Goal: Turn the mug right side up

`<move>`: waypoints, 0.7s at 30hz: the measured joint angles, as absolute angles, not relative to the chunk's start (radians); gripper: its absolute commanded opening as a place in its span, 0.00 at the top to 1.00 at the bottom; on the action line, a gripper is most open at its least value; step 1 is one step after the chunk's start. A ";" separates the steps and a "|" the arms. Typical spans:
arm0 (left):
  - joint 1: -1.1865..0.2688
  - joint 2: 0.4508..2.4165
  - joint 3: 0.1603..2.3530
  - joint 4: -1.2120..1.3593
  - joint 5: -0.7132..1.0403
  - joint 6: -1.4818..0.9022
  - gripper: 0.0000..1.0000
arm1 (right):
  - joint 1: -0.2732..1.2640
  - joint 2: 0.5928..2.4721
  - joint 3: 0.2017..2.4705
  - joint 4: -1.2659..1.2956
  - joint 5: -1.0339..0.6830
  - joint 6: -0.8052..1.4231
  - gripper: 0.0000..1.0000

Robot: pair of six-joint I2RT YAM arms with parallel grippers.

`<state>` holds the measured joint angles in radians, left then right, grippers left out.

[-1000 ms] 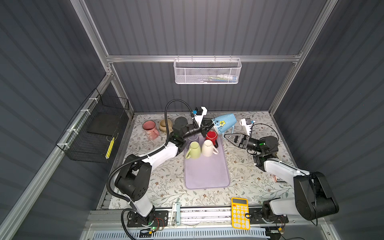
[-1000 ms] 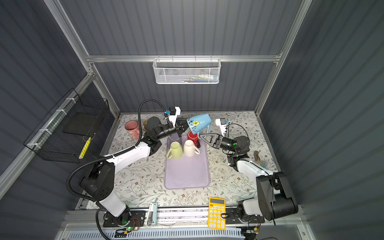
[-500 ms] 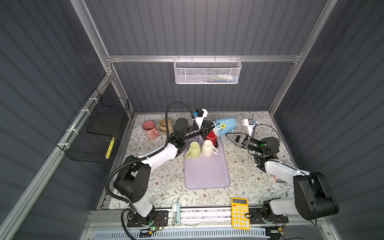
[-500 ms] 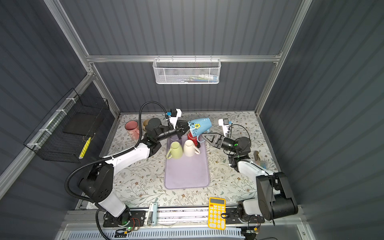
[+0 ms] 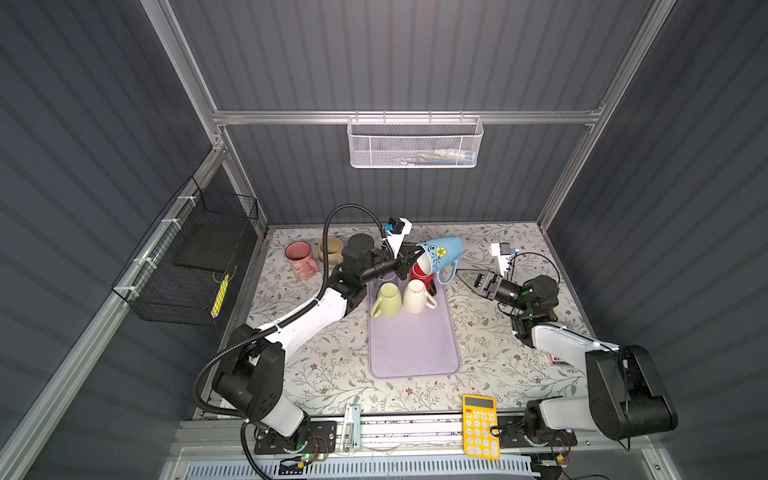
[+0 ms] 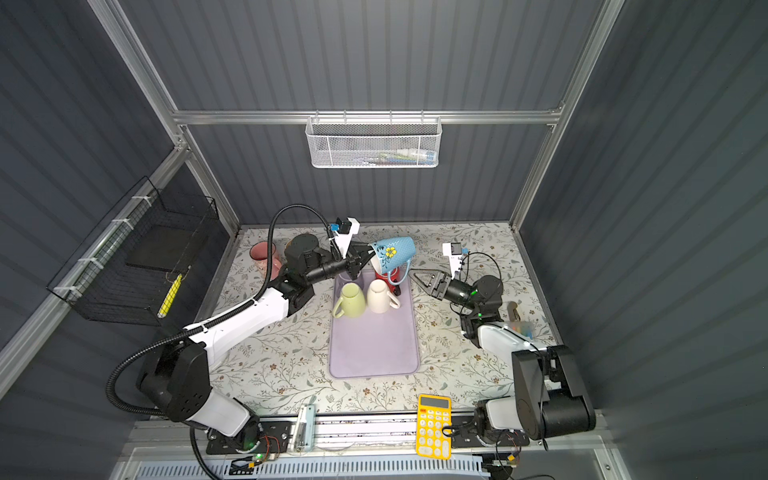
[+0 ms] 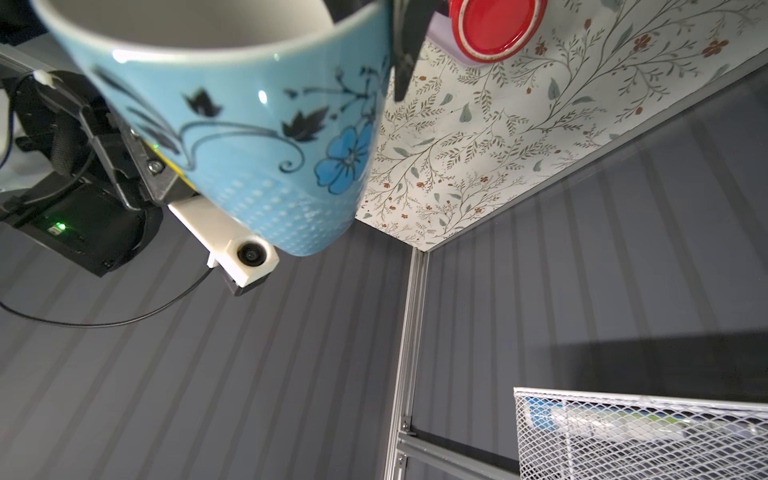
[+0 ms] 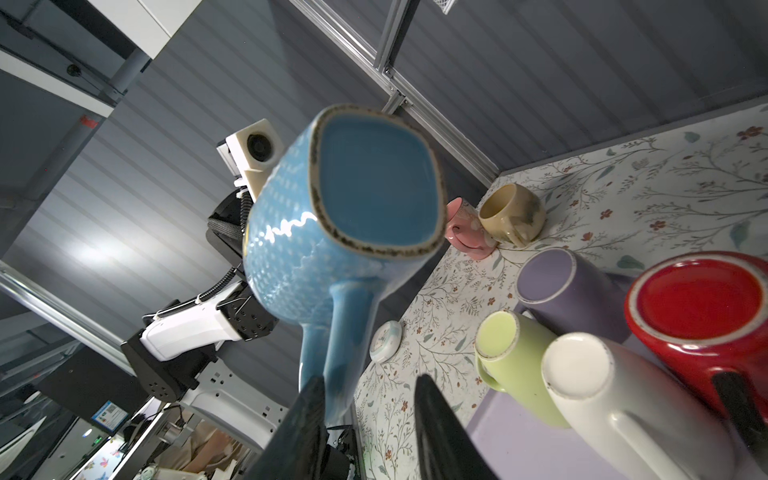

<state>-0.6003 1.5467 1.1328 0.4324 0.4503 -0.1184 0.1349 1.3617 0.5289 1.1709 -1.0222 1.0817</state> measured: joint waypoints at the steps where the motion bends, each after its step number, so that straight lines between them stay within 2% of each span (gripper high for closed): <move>1: -0.599 1.539 1.133 0.411 0.440 -0.110 1.00 | 0.133 1.352 0.529 1.139 -1.020 1.060 0.63; 14: -0.561 1.463 1.207 0.069 0.290 0.014 1.00 | 0.131 1.186 0.624 0.487 -0.920 0.632 0.65; 21: -0.546 1.460 1.287 -0.121 0.228 0.058 1.00 | 0.132 1.170 0.656 0.274 -0.842 0.485 0.65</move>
<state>-0.5457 1.4605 1.2873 -0.1211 0.2276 0.0582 0.1318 1.1702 0.6559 0.2741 -0.8421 0.4850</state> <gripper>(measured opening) 0.098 0.346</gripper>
